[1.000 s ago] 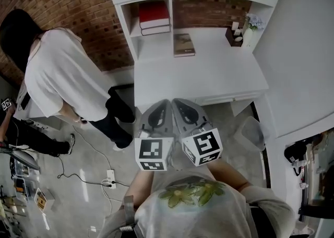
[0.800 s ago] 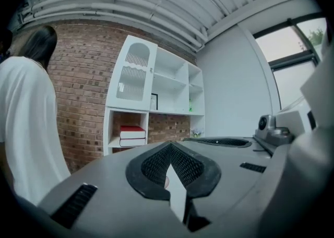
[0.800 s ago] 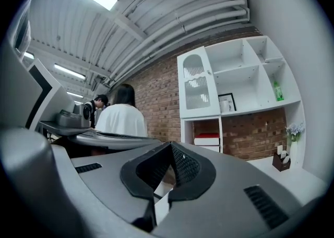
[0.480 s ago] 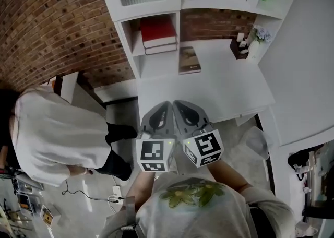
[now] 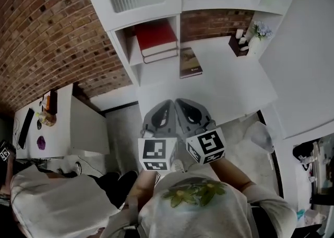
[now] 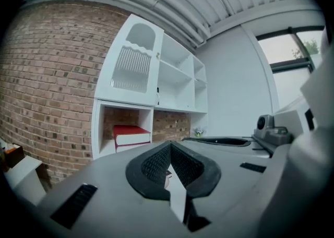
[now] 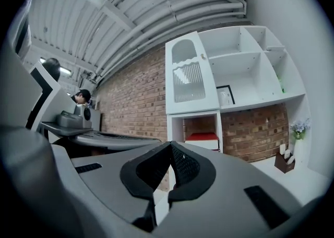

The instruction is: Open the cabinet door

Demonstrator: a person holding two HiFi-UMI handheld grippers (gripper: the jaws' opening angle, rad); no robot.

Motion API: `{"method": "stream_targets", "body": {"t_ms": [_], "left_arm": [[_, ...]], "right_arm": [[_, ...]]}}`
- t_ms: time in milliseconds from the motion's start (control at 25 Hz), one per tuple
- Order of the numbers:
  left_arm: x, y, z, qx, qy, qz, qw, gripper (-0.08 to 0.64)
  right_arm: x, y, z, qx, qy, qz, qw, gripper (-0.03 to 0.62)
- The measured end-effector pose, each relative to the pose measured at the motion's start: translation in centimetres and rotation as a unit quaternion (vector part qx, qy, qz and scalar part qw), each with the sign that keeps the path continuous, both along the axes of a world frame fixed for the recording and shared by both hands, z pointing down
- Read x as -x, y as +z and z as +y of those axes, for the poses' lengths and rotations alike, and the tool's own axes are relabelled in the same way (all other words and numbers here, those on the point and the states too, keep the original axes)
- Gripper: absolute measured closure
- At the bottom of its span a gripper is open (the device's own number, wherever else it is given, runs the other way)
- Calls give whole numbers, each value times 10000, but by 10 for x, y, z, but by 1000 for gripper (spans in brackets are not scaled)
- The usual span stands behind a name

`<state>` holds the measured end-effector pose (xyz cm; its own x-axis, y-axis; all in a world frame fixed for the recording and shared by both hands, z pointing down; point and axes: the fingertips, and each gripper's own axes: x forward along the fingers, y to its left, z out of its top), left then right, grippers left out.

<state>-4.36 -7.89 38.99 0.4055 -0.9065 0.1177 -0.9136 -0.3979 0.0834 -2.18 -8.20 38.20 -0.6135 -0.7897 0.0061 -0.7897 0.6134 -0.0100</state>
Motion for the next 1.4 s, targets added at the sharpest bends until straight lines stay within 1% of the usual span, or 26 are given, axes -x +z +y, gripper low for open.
{"method": "stream_targets", "body": {"t_ms": [120, 360, 480, 600, 760, 920, 1080, 1200, 1400], "left_arm": [[2, 8, -5, 88, 43, 2, 10000, 552], [1, 15, -15, 121, 53, 146, 9998, 552], [1, 21, -22, 132, 10, 135, 9998, 552], [3, 17, -34, 126, 9, 171, 9998, 552], [2, 13, -48, 223, 74, 99, 9997, 552], [1, 2, -65, 23, 4, -16, 10000, 552], [-4, -6, -79, -59, 74, -32, 9999, 552], [-10, -12, -90, -151, 137, -131, 9997, 552], [-11, -23, -104, -261, 195, -157, 9993, 552]], "right_arm": [[1, 5, -5, 50, 50, 43, 10000, 572], [1, 15, -14, 194, 37, 147, 9997, 572], [1, 21, -21, 225, -10, 134, 9997, 572], [4, 21, -33, 235, -79, 143, 9996, 572], [3, 13, -48, 186, -232, 107, 9995, 572], [3, 8, -64, 193, -342, 76, 9992, 572], [-1, 2, -80, 153, -447, 111, 9988, 572], [-6, -2, -91, 169, -516, 56, 9985, 572], [-6, -13, -105, -87, -639, 151, 9978, 572]]}}
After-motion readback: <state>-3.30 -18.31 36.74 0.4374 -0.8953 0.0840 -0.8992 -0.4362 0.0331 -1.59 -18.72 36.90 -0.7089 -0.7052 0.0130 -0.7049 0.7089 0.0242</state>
